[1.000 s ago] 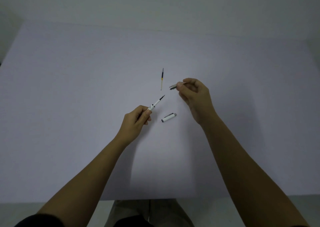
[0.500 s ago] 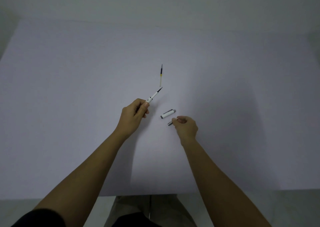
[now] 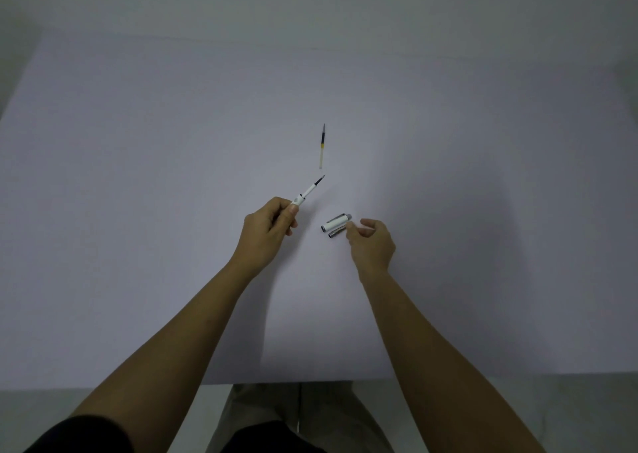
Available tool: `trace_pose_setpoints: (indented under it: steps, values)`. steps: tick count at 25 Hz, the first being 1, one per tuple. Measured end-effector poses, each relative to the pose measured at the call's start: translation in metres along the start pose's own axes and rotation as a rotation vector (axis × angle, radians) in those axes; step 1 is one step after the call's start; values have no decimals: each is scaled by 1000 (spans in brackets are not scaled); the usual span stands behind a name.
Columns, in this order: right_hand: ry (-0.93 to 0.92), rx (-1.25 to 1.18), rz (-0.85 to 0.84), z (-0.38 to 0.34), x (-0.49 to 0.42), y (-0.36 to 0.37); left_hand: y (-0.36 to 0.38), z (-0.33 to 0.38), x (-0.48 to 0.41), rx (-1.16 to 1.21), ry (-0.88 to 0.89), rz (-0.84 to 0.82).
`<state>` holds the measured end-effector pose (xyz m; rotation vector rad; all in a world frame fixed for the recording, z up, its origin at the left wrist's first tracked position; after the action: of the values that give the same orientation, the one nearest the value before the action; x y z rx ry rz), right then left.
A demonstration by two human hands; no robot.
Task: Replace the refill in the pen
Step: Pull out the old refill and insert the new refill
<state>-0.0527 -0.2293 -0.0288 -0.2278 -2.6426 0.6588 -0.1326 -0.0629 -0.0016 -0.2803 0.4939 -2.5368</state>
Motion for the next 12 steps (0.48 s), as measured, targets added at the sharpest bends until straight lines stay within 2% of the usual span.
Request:
trace_pose_setpoints:
  steps: [3, 7, 9, 12]
  values:
    - [-157, -64, -68, -29, -7, 14, -3, -3, -16, -11, -5, 20]
    - [-302, -199, -505, -65, -2, 18, 4, 3, -22, -29, 34, 15]
    - [-320, -259, -527, -74, -4, 19, 8, 7, -23, -34, 45, 17]
    - [-242, -329, -499, -83, -13, 21, 13, 10, -23, -52, 63, 4]
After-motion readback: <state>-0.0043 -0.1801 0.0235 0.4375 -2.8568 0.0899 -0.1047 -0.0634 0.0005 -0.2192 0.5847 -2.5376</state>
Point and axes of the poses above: each hand's wrist, its own x-axis away from the middle knuckle, its own y-axis out of the palm, z = x × y, the point moved 1 cm from there along -x, towards the middle knuckle, and after that the axes turned 7 degrees about z, right-handed, at the moved point
